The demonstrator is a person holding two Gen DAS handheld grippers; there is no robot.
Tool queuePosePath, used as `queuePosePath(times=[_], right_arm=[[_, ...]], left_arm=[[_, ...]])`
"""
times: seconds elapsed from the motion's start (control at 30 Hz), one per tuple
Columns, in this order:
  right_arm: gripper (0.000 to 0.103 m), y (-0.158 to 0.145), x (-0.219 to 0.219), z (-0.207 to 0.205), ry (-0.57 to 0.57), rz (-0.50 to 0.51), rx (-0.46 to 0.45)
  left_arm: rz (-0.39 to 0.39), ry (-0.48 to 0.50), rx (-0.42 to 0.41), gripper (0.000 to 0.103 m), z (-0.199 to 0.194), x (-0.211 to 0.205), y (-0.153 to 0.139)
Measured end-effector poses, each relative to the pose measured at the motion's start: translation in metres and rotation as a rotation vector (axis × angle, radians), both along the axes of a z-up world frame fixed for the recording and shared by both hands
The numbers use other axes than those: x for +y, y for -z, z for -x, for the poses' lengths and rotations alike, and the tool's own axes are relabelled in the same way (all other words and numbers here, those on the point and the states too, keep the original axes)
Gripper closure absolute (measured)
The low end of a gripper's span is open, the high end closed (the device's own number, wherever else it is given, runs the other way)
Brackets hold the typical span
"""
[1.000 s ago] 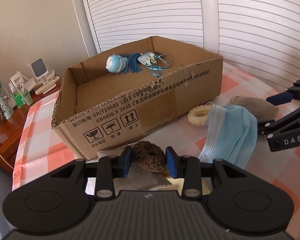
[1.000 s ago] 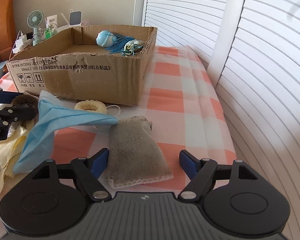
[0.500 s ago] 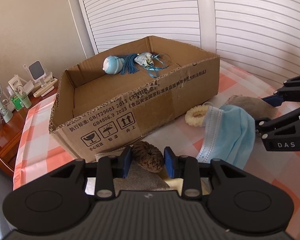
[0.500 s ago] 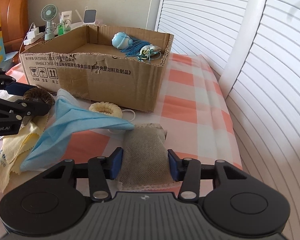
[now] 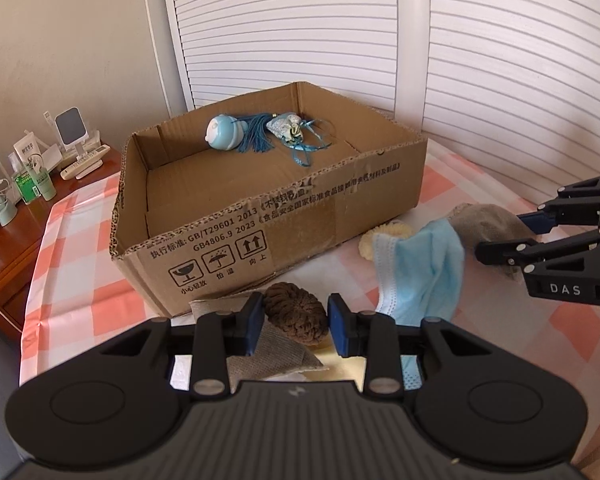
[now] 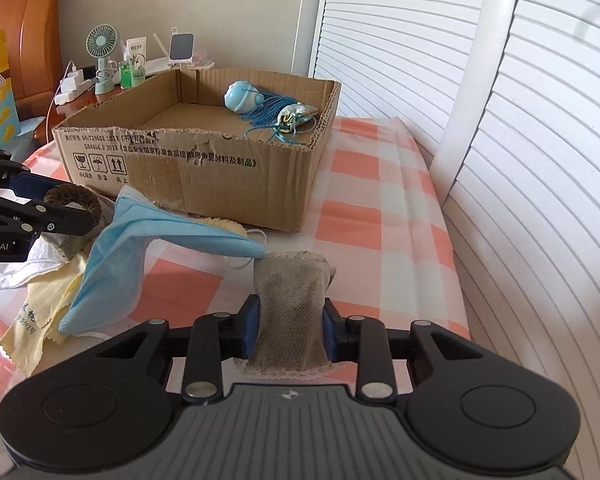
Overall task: Organize soft objects
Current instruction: 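Carry the scrunchie and grey sachet to the box, releasing the scrunchie from the left tool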
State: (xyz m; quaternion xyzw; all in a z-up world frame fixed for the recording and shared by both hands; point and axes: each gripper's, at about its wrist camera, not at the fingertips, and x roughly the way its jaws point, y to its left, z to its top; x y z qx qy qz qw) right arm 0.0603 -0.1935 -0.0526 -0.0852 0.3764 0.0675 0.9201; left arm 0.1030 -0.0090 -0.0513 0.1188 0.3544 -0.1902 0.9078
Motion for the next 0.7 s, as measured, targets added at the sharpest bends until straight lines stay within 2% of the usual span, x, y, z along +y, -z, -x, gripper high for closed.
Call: queuePosePath(times=[0.7], right_arm=[[0.068, -0.047, -0.013, 0.024, -0.062, -0.068, -0.067]], left_arm=[[0.048, 0.017, -0.055, 0.07, 0.029, 0.013, -0.043]])
